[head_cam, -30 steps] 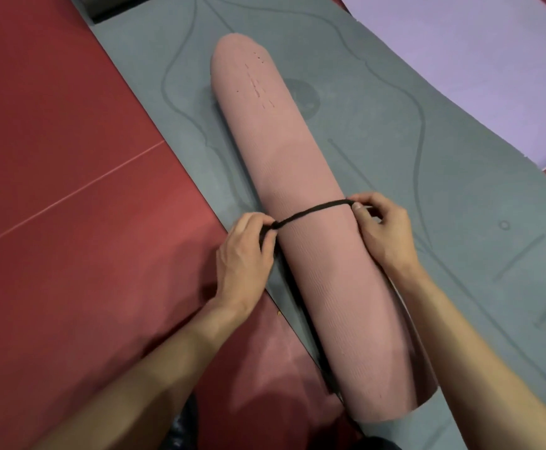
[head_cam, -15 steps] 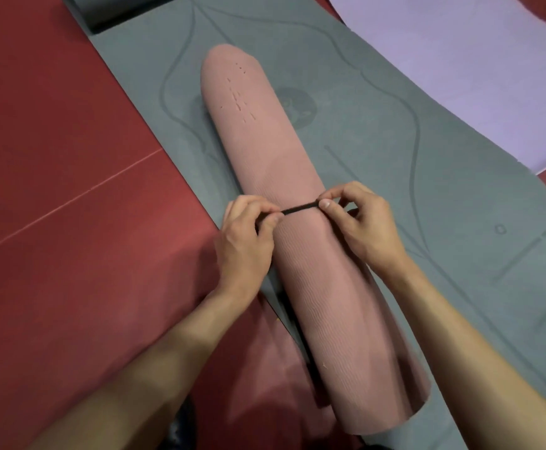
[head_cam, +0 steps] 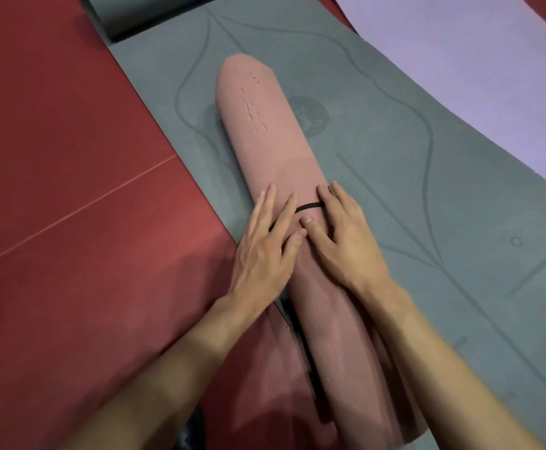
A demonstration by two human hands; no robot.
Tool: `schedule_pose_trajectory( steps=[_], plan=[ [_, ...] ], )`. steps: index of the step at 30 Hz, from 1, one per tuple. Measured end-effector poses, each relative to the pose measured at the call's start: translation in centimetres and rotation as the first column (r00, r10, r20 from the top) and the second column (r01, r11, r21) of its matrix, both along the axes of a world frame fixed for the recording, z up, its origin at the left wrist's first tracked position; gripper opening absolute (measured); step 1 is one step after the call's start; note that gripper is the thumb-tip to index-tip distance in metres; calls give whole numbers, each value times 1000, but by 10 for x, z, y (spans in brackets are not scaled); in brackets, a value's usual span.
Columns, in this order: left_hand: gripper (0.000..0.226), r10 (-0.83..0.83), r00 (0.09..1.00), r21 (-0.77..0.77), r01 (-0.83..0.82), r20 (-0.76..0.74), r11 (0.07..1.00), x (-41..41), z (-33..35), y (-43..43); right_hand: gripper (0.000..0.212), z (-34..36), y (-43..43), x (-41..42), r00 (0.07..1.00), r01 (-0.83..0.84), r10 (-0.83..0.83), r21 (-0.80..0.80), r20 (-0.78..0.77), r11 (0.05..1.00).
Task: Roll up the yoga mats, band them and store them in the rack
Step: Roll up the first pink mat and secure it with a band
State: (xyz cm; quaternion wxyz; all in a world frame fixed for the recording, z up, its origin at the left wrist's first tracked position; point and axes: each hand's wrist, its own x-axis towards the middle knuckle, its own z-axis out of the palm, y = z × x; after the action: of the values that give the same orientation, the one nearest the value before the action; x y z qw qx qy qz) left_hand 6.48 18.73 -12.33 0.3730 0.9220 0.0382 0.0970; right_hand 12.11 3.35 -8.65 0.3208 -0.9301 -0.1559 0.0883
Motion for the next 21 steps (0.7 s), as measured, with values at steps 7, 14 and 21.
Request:
schedule_pose_trajectory(
  steps=[7, 14, 21],
  plan=[
    [20, 150, 983, -142, -134, 110, 981, 20, 17, 11, 32, 6, -33, 20, 953, 259, -157, 428, -258, 866],
    [53, -122, 985, 108, 109, 118, 988, 54, 33, -14, 31, -13, -62, 24, 926, 318, -223, 310, -306, 896],
    [37, -126, 990, 182, 113, 63, 977, 46, 28, -3, 13, -2, -15, 6, 1000, 30, -28, 369, -11, 929]
  ],
)
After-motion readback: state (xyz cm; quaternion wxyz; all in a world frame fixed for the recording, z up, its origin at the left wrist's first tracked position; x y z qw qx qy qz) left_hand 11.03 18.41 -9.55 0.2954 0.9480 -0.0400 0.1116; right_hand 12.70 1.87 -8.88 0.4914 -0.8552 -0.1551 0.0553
